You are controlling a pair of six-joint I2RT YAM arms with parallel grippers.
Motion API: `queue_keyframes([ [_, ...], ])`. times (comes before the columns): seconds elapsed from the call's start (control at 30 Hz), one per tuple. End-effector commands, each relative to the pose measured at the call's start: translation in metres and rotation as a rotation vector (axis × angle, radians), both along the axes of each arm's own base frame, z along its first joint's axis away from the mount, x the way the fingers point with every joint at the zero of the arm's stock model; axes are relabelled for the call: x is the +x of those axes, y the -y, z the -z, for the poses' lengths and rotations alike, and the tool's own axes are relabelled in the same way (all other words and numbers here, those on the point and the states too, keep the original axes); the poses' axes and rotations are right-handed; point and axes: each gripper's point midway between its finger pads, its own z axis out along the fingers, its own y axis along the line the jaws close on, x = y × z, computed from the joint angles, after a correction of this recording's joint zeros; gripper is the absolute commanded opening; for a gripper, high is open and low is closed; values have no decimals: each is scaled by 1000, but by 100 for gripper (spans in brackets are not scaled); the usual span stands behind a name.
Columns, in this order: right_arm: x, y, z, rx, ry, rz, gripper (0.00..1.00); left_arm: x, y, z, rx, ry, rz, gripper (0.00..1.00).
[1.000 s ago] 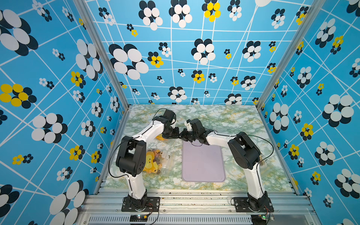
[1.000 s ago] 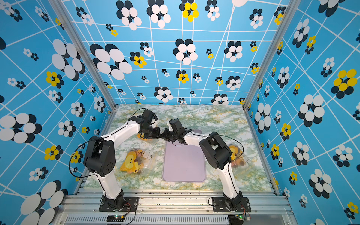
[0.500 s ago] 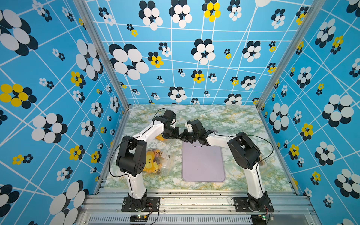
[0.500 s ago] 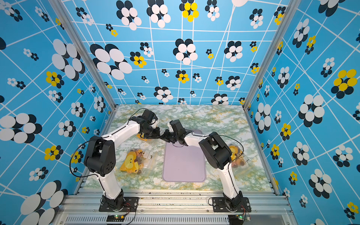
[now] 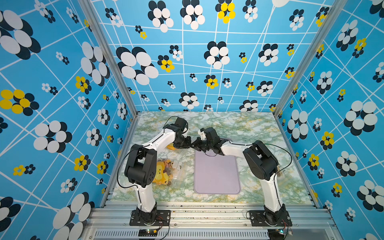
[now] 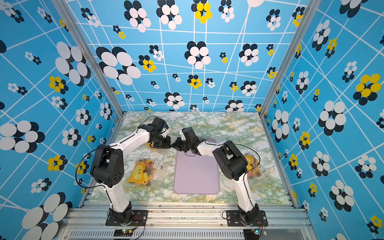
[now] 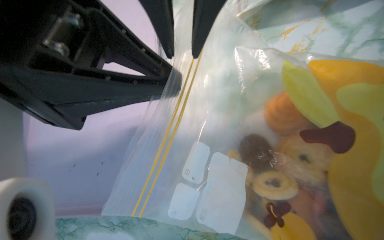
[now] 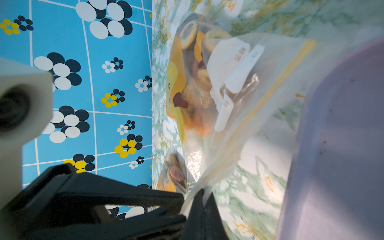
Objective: Pour cookies out of the ziploc bag
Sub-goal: Open the ziploc bag at the center of the board.
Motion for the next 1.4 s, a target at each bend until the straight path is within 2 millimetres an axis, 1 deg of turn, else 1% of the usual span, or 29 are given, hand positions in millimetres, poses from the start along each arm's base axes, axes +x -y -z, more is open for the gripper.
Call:
queue_keyframes([
  [0.0, -2, 2, -9, 23, 7, -5, 0, -4, -8, 10, 28, -41, -2, 18],
  [0.3, -2, 3, -9, 31, 11, -5, 0, -4, -8, 14, 26, -60, 0, 13],
  [0.43, -3, 3, -9, 33, 8, -2, 0, -4, -5, 15, 14, -66, 5, 13],
  [0.67, -3, 3, -9, 33, 10, -5, 0, -3, -5, 16, 15, -71, 3, 0],
  [0.83, -4, 6, -5, 8, 9, 1, 0, -1, -8, 13, 27, -57, -7, 0],
  [1.03, -10, 11, 6, -125, 27, -19, 0, 5, -12, 0, 25, 2, -44, 0],
  [1.17, -12, 15, 12, -198, 34, -23, 0, 9, -16, -2, 24, 8, -64, 0],
  [1.33, -12, 19, 13, -241, 47, -20, 0, 9, -18, -2, 22, 5, -75, 0],
  [1.37, -11, 20, 12, -248, 52, -21, 0, 10, -19, -10, 17, 26, -79, 0],
])
